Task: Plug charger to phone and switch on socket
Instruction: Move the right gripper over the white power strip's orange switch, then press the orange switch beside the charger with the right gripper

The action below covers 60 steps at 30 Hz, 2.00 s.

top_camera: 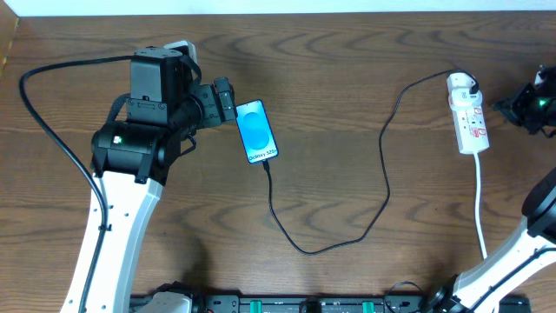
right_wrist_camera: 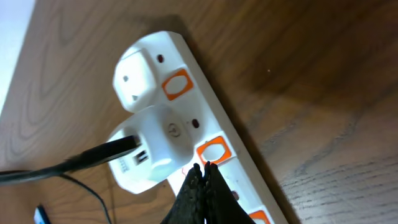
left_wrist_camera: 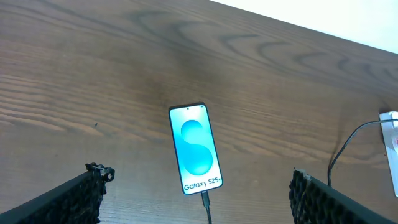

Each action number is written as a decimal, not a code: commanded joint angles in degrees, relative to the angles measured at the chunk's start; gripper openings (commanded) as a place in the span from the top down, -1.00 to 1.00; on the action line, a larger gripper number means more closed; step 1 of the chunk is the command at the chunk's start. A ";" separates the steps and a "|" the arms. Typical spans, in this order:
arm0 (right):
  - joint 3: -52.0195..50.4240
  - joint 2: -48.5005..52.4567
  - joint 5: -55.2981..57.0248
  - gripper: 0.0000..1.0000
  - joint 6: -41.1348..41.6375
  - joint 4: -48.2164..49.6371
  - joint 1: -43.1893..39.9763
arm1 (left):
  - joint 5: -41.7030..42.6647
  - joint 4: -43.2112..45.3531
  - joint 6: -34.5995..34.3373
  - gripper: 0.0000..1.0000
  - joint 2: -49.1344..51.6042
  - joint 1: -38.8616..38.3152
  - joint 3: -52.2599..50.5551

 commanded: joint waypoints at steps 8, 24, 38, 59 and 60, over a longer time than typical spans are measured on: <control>0.13 0.63 1.57 0.98 0.50 1.03 0.70 | -0.70 -0.13 0.72 -0.90 -0.26 -0.04 0.13; 0.13 4.92 1.73 0.98 1.57 3.63 2.97 | -0.70 -0.13 0.72 -0.90 -0.26 -0.04 0.13; 0.09 6.05 1.75 0.98 2.64 2.58 4.28 | -0.70 -0.13 0.72 -0.90 -0.26 -0.04 0.13; 0.09 6.05 3.50 0.98 3.72 0.00 7.56 | -0.70 -0.13 0.72 -0.90 -0.26 -0.04 0.13; 0.09 6.05 3.54 0.98 3.69 -0.39 7.85 | -0.70 -0.15 0.72 -0.90 -0.26 -0.04 0.13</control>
